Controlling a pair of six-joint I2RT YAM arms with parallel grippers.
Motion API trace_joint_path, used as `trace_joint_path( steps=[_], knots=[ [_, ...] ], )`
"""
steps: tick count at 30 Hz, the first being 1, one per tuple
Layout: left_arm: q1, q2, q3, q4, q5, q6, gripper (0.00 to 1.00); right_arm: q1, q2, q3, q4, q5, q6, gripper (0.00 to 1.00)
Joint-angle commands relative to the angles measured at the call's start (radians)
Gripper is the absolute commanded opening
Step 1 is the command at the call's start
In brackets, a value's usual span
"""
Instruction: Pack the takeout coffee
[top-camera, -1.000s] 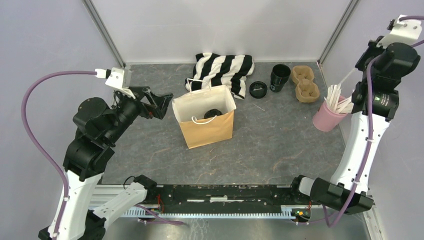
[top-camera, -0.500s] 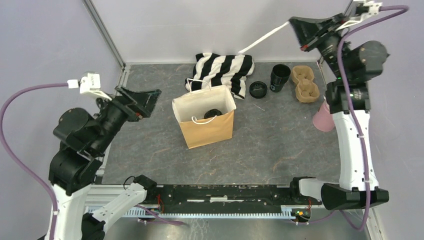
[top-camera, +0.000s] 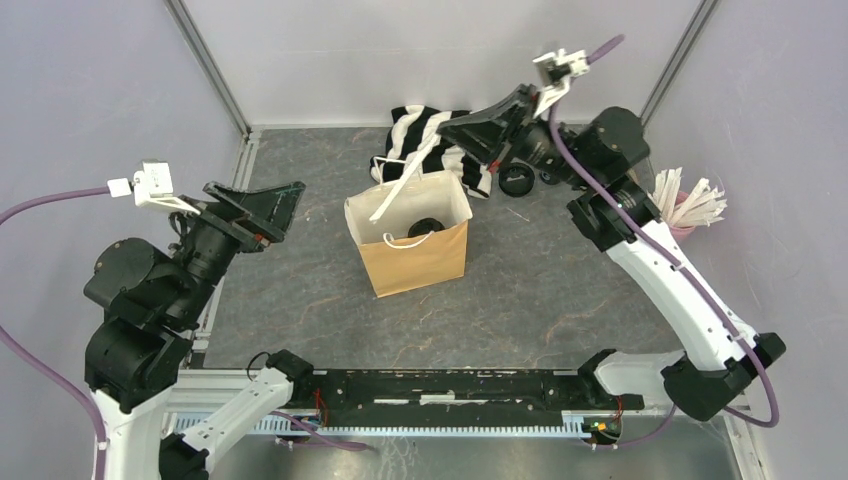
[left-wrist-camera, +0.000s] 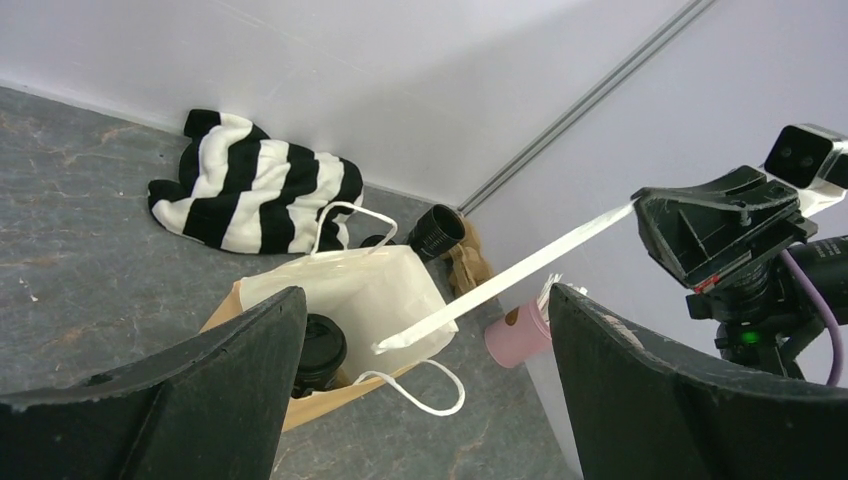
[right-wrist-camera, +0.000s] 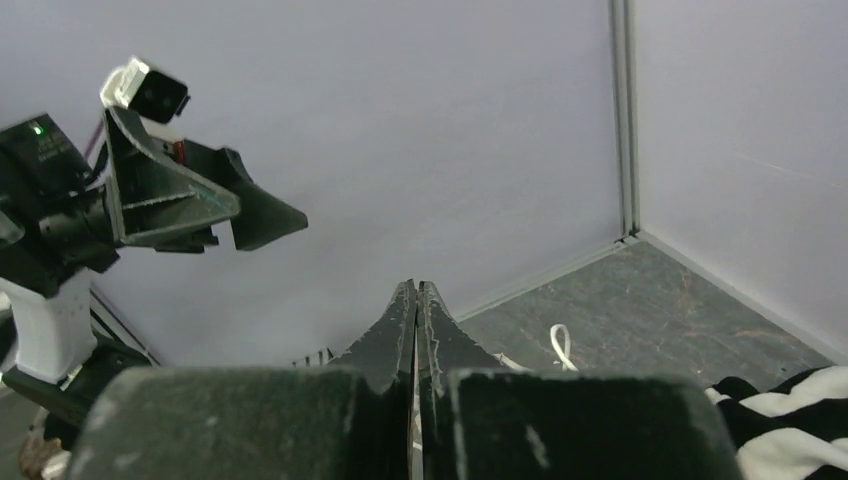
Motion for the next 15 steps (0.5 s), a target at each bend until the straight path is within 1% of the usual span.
trace_joint_path(
  steps=[1, 3, 6, 12, 13, 14, 15],
  knots=[
    [0.003, 0.029, 0.031, 0.033, 0.011, 0.052, 0.96, 0.101, 0.059, 0.098, -0.164, 0.098, -0.210, 0.00],
    [0.003, 0.026, 0.030, 0.033, 0.016, 0.057, 0.96, 0.156, 0.075, 0.099, -0.234, 0.152, -0.305, 0.00],
    [0.003, 0.018, 0.030, 0.030, 0.016, 0.068, 0.96, 0.223, 0.086, 0.064, -0.273, 0.243, -0.412, 0.00],
    [0.003, 0.033, 0.056, 0.007, 0.018, 0.088, 0.96, 0.333, 0.165, 0.051, -0.305, 0.319, -0.473, 0.00],
    [0.003, 0.036, 0.057, 0.006, 0.019, 0.089, 0.96, 0.356, 0.182, 0.051, -0.310, 0.325, -0.474, 0.05],
    [0.003, 0.038, 0.057, 0.007, 0.018, 0.087, 0.96, 0.383, 0.207, 0.061, -0.325, 0.326, -0.473, 0.16],
    [0.003, 0.041, 0.055, 0.010, 0.019, 0.087, 0.96, 0.409, 0.237, 0.097, -0.371, 0.331, -0.484, 0.24]
  ],
)
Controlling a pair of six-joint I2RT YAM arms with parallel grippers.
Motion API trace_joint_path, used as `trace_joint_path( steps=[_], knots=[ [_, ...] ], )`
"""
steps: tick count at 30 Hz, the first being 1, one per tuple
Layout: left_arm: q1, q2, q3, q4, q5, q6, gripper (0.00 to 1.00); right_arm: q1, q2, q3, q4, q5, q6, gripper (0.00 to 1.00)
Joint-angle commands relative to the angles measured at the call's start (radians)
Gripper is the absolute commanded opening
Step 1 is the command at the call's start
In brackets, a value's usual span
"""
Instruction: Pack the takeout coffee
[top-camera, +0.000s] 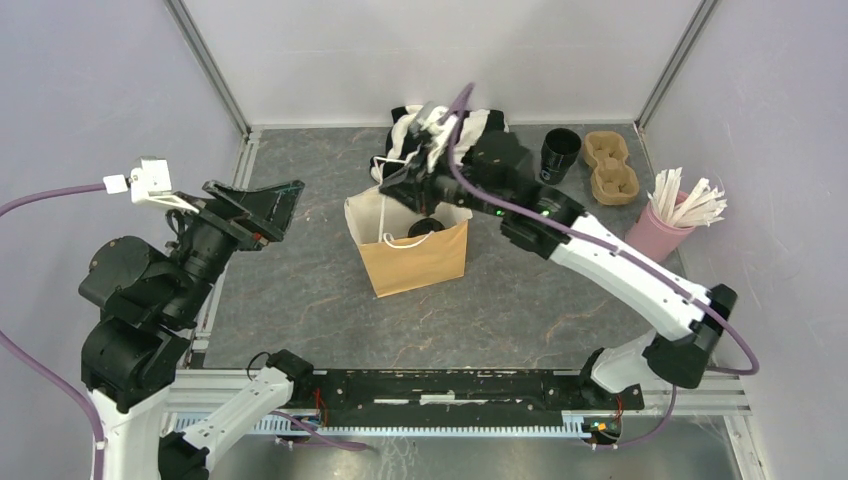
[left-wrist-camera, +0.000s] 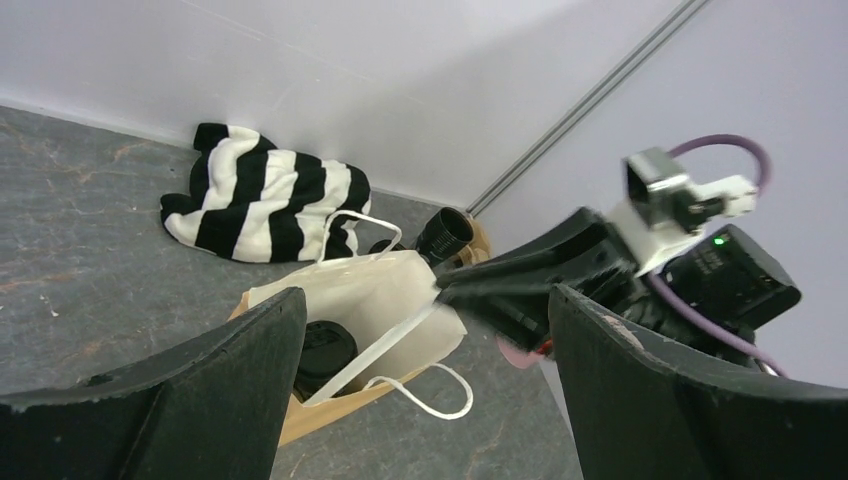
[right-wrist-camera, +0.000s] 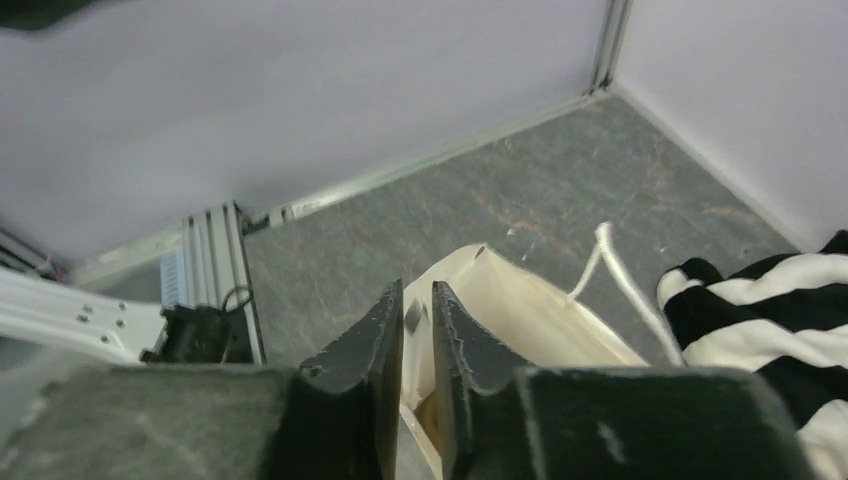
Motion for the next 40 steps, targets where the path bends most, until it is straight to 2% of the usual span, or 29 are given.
trace_joint_path(
  steps=[1, 2, 4, 5, 6, 8, 12, 17, 23, 31, 40],
  knots=[
    [0.003, 0.026, 0.027, 0.019, 0.013, 0.046, 0.96, 0.087, 0.092, 0.087, -0.126, 0.075, -0.093, 0.37],
    [0.003, 0.027, 0.032, 0.020, 0.012, 0.043, 0.96, 0.091, 0.110, 0.129, -0.191, 0.094, -0.118, 0.47],
    [0.002, 0.027, 0.038, 0.022, 0.006, 0.031, 0.96, 0.088, 0.102, 0.207, -0.300, 0.261, -0.152, 0.74],
    [0.003, 0.025, 0.040, 0.022, 0.004, 0.025, 0.97, 0.079, 0.085, 0.230, -0.343, 0.326, -0.152, 0.84],
    [0.003, 0.021, 0.040, 0.024, 0.004, 0.020, 0.97, 0.067, 0.066, 0.260, -0.377, 0.364, -0.153, 0.90],
    [0.003, 0.013, 0.043, 0.030, 0.007, 0.016, 0.97, 0.039, 0.021, 0.316, -0.448, 0.388, -0.138, 0.97],
    [0.003, 0.011, 0.066, 0.045, 0.018, 0.016, 0.97, 0.029, -0.133, 0.333, -0.515, 0.437, -0.099, 0.98],
    [0.003, 0.026, 0.115, 0.065, 0.033, 0.032, 0.97, 0.030, -0.340, 0.250, -0.504, 0.461, -0.044, 0.98],
    [0.003, 0.060, 0.195, 0.052, 0.040, 0.077, 0.98, 0.030, -0.475, 0.257, -0.552, 0.569, 0.000, 0.98],
    [0.002, 0.082, 0.233, 0.056, 0.034, 0.083, 0.98, 0.030, -0.497, 0.336, -0.664, 0.674, 0.069, 0.98],
    [0.002, 0.097, 0.246, 0.048, 0.022, 0.102, 0.98, 0.029, -0.523, 0.324, -0.663, 0.670, 0.068, 0.98]
  ],
)
